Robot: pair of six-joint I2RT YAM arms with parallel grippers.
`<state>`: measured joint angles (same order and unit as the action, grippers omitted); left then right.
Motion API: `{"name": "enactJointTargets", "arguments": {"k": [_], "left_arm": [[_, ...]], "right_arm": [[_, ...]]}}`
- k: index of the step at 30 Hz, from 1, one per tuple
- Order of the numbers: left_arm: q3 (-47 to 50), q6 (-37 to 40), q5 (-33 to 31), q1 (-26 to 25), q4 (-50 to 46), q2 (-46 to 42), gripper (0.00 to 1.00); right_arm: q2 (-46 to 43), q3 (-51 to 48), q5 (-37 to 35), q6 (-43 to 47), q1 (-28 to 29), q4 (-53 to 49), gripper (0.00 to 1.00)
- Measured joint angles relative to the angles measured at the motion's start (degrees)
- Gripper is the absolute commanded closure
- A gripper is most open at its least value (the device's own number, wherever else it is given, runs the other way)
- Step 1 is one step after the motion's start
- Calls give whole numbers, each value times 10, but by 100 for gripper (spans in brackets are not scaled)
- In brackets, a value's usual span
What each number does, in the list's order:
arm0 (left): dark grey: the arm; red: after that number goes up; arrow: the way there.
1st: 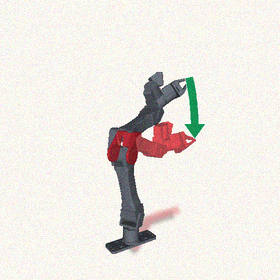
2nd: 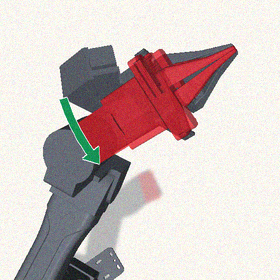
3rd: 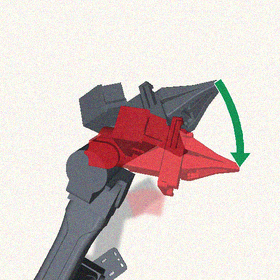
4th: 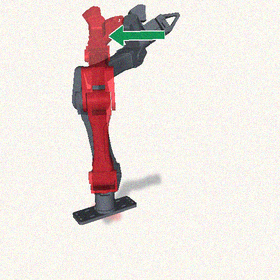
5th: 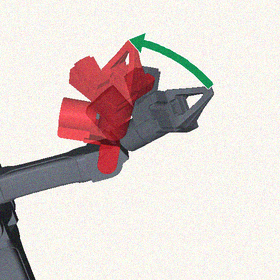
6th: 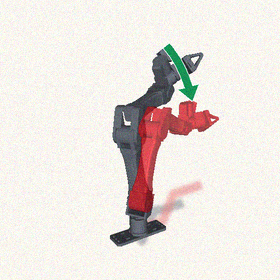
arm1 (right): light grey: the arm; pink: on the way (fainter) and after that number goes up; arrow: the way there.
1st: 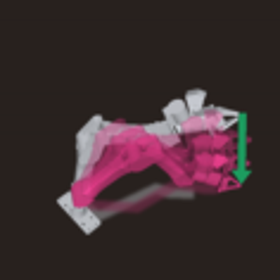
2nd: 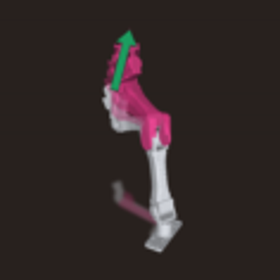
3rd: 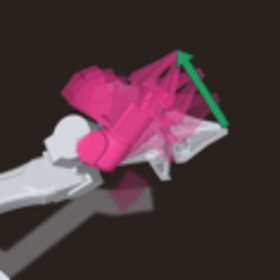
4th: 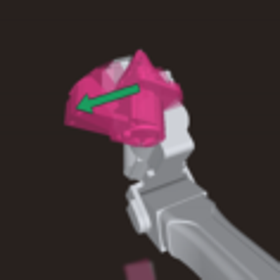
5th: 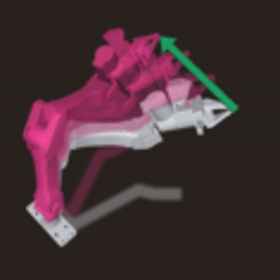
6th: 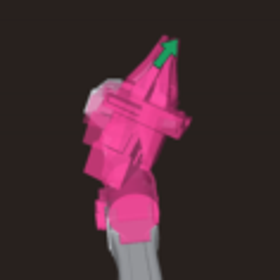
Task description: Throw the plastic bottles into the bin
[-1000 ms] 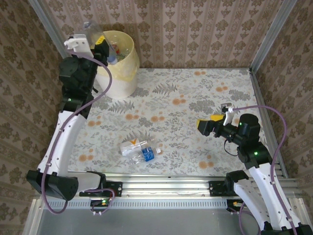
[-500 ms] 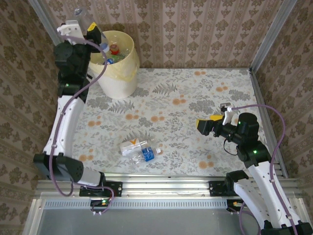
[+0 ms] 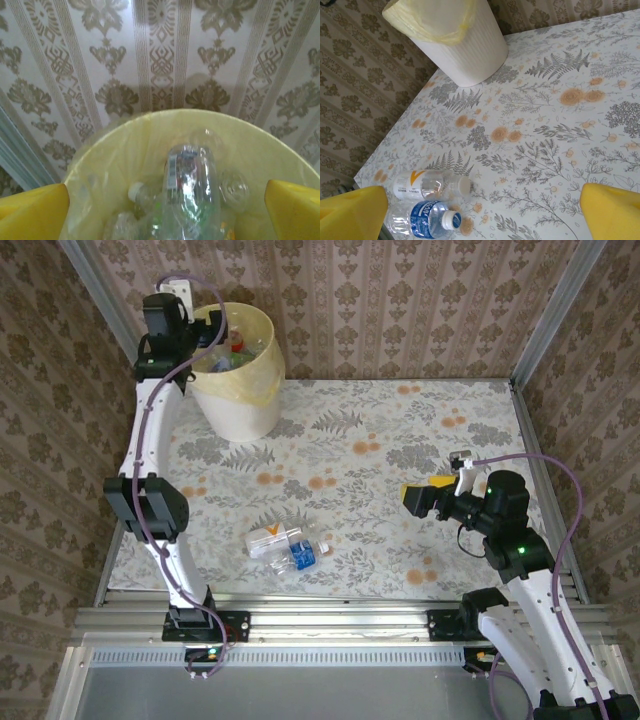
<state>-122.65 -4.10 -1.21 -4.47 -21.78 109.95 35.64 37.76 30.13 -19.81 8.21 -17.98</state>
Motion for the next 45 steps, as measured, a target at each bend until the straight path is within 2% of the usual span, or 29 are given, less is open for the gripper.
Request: {"name": "enactJointTargets", "arguments": {"k": [4,9,15,17,22,26,30,35,45], "left_arm": [[-22,-8,0,-6,-52,-42,0],[-2,-12,3,-32,-110,-151,0],[158,16,11,-154,-179,-285,0],[231,16,24,-192,-216,-305,0],[395,6,47,-246,-291,-332,0],[457,-7,69,-301,-353,-362,0],[462,-17,70,-341,-392,-362,0],[473,-23,70,-376,-426,-302,0],[495,-21,65,-388,-434,-206,1]], "right_arm": [[0,0,0,0,0,0,0],[0,0,0,0,0,0,0],[0,0,0,0,0,-1,0],[0,0,0,0,0,-1,0],[0,0,0,-1,0,0,0],[0,0,0,-1,0,0,0],[0,0,1,-3,0,0,0],[-4,0,1,-3,0,-1,0],[-30,0,1,-3,0,-3,0]]}}
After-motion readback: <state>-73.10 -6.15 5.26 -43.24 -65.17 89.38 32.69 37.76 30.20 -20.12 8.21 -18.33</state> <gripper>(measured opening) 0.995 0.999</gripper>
